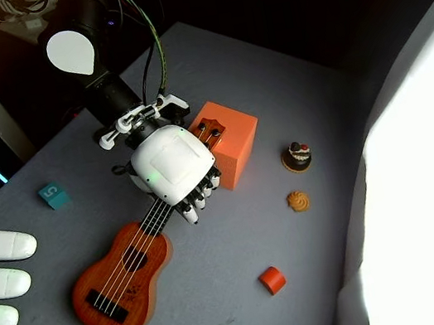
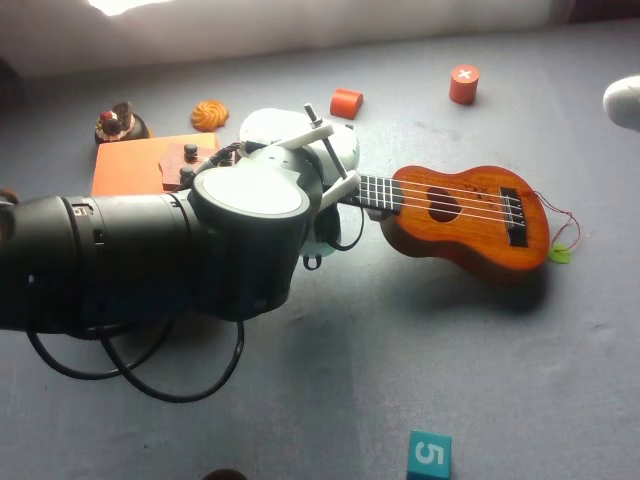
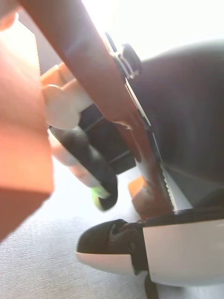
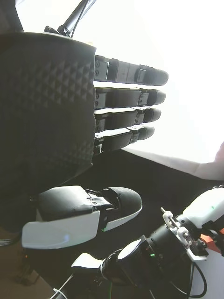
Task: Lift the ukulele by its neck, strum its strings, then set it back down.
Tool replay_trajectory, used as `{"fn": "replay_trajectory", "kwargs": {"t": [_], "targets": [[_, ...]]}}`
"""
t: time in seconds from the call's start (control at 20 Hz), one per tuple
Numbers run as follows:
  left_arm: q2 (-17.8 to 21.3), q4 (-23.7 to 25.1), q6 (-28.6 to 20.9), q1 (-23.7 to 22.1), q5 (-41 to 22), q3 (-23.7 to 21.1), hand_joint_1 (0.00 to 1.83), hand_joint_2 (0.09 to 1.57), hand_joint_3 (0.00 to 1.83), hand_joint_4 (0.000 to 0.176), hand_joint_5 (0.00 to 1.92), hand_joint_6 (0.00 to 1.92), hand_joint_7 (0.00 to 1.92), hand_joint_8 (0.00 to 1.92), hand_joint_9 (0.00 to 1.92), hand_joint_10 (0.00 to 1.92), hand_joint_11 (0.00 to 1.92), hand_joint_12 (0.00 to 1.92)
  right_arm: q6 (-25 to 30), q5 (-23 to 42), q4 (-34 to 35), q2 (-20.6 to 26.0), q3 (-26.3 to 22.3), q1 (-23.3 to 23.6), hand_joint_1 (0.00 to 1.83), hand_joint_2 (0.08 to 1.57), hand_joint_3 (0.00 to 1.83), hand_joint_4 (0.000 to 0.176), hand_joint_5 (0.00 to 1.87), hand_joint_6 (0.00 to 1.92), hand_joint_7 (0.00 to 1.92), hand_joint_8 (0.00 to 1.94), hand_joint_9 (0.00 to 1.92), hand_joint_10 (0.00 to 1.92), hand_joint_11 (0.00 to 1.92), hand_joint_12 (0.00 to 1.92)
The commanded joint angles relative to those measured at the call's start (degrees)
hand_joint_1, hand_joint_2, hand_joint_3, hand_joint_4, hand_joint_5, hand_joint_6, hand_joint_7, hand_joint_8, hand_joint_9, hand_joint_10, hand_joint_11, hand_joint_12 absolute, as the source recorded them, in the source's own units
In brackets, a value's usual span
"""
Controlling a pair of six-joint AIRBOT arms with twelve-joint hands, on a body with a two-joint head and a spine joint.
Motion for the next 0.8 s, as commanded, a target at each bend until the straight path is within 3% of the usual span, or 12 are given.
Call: {"fn": "replay_trajectory", "kwargs": {"t": [0.0, 0.15, 0.4, 0.5, 0.6, 0.75], "targets": [[0.2, 4.0, 0.2, -0.8, 1.1, -0.1, 1.34, 1.22, 0.02, 0.000, 1.23, 1.91, 1.41, 1.92, 1.50, 1.92, 1.55, 1.92, 0.3, 6.8, 0.3, 0.2, -0.1, 0.7, 0.19, 1.29, 0.00, 0.000, 0.10, 0.00, 0.12, 0.00, 0.13, 0.00, 0.00, 0.32], [0.4, 3.8, 0.2, -1.3, 0.8, -0.1, 1.48, 1.23, 0.01, 0.003, 1.22, 1.92, 1.40, 1.92, 1.51, 1.92, 1.55, 1.92, 0.3, 6.8, 0.3, 0.2, -0.1, 0.7, 0.18, 1.29, 0.00, 0.000, 0.10, 0.00, 0.14, 0.00, 0.14, 0.01, 0.00, 0.36], [1.5, 2.0, 0.2, -2.6, -0.3, -0.7, 1.49, 1.22, 0.00, 0.012, 1.22, 1.92, 1.38, 1.92, 1.49, 1.92, 1.53, 1.92, 0.7, 6.8, 0.3, 0.3, -0.1, 0.3, 0.19, 1.29, 0.00, 0.000, 0.11, 0.00, 0.17, 0.01, 0.16, 0.01, 0.00, 0.48], [2.4, 1.1, 0.3, -3.2, -0.7, -1.5, 1.48, 1.22, 0.00, 0.014, 1.22, 1.92, 1.39, 1.92, 1.48, 1.92, 1.52, 1.92, 0.7, 6.7, 0.3, 0.3, 0.0, 0.0, 0.17, 1.30, 0.00, 0.000, 0.10, 0.00, 0.17, 0.00, 0.15, 0.01, 0.00, 0.44], [3.5, -0.3, 0.8, -4.2, -1.2, -2.6, 1.47, 1.22, 0.00, 0.019, 1.22, 1.92, 1.37, 1.92, 1.47, 1.92, 1.51, 1.92, 1.5, 5.4, 0.3, 0.3, 0.0, -0.2, 0.19, 1.29, 0.00, 0.000, 0.12, 0.01, 0.21, 0.01, 0.19, 0.03, 0.00, 0.59], [5.0, -3.0, 1.8, -5.9, -1.7, -4.1, 1.45, 1.22, 0.00, 0.034, 1.20, 1.92, 1.33, 1.92, 1.44, 1.92, 1.48, 1.92, 3.3, 4.7, 0.3, 0.3, 0.3, -0.4, 0.18, 1.30, 0.00, 0.000, 0.11, 0.01, 0.19, 0.00, 0.17, 0.02, 0.00, 0.52]]}}
